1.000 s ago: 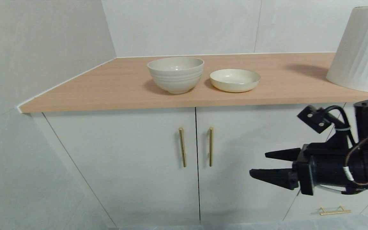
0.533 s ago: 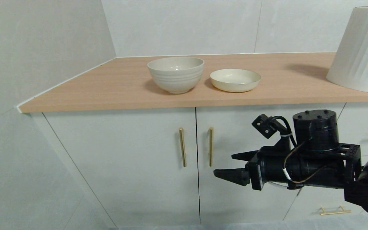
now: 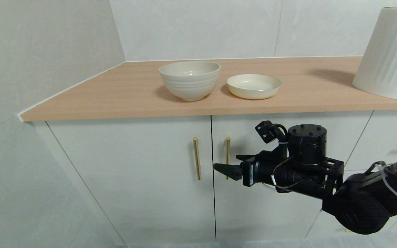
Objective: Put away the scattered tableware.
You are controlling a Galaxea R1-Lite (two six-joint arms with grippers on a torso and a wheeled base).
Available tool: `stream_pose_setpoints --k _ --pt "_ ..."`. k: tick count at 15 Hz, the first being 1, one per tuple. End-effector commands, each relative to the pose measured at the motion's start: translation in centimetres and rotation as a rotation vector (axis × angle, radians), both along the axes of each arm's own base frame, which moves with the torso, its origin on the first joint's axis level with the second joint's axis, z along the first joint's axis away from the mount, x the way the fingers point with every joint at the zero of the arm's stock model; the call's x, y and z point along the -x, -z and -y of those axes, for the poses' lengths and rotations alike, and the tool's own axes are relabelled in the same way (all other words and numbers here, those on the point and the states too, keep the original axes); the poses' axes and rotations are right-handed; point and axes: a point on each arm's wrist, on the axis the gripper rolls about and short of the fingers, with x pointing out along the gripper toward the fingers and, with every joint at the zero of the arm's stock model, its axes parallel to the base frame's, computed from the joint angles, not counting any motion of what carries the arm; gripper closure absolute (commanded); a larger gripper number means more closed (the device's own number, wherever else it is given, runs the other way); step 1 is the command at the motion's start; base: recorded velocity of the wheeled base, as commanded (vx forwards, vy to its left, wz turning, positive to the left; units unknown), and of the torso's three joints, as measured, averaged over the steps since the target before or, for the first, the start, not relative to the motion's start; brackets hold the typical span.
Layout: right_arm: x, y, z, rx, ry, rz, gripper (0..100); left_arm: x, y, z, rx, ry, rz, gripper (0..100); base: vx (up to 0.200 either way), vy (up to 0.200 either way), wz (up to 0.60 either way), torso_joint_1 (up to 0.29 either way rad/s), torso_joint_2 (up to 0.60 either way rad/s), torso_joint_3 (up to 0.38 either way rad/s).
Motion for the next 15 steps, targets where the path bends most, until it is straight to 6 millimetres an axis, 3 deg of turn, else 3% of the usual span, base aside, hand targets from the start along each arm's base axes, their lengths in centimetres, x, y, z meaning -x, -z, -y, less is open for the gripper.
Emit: stream_pose_setpoints --k 1,6,15 --pt "0.0 0.9 -0.6 0.003 -0.011 -0.029 0 0.0 0.0 0.0 0.000 0.000 0.001 0 0.000 0.000 0.00 0.000 0.00 0.000" --pt "-0.3 1.2 -1.9 -0.081 -0.012 -0.024 0 0.0 0.0 0.0 0.000 0.000 0.000 0 0.000 0.000 0.00 0.000 0.00 0.000" --pt "0.4 0.2 -1.9 -0.149 -0.031 -0.074 0 0.0 0.0 0.0 0.000 0.000 0.001 0 0.000 0.000 0.00 0.000 0.00 0.000"
